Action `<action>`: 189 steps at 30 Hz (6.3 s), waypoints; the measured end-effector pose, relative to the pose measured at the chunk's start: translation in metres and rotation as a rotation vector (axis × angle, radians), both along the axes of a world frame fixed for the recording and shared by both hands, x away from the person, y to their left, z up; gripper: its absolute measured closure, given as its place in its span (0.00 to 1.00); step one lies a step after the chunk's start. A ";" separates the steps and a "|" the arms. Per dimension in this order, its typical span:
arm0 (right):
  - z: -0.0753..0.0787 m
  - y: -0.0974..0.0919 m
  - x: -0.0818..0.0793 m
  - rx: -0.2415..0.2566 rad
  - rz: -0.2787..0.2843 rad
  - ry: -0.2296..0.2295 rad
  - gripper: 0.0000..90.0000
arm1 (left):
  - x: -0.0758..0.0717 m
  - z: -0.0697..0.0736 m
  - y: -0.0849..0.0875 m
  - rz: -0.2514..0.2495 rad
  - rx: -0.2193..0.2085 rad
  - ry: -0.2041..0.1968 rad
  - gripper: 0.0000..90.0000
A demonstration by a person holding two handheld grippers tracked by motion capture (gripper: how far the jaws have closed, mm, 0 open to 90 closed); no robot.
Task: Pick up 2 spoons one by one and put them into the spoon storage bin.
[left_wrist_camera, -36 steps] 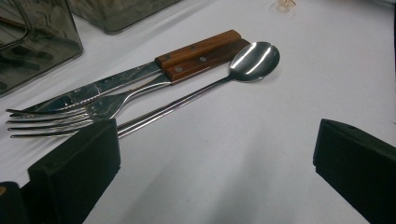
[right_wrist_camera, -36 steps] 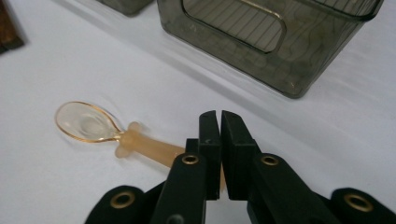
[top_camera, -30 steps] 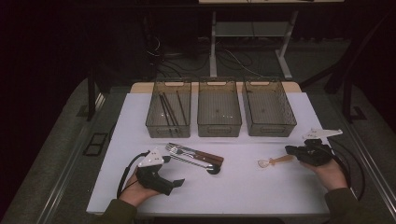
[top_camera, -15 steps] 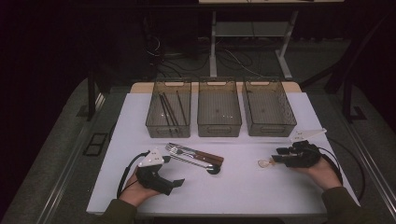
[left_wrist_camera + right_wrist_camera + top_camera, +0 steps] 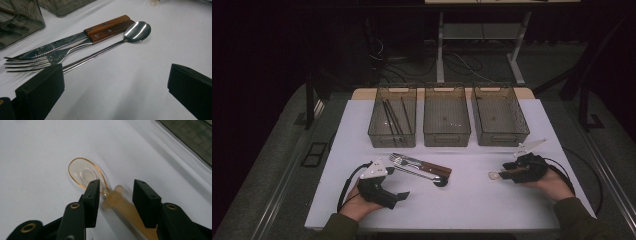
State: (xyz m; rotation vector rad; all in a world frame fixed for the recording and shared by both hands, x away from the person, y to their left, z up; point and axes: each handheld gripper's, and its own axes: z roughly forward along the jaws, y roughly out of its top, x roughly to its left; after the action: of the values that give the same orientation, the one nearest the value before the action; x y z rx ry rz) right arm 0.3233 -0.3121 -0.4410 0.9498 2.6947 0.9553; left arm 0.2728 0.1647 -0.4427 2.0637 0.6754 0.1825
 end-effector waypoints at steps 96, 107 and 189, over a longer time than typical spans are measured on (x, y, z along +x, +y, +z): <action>0.049 0.033 0.002 0.278 -0.178 -0.179 0.84 | 0.000 -0.003 -0.005 -0.008 -0.006 0.000 0.00; 0.055 0.046 0.012 0.309 -0.190 -0.187 0.84 | 0.000 -0.003 -0.006 -0.007 0.005 0.000 0.00; 0.058 0.160 0.124 0.225 -0.298 -0.064 0.53 | -0.002 0.000 -0.005 -0.020 -0.021 -0.006 0.00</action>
State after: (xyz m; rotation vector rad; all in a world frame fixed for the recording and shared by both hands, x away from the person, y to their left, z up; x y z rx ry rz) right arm 0.4470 -0.1524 -0.3826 1.2931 2.3382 1.2133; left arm 0.2713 0.1599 -0.4428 2.0485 0.6503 0.1693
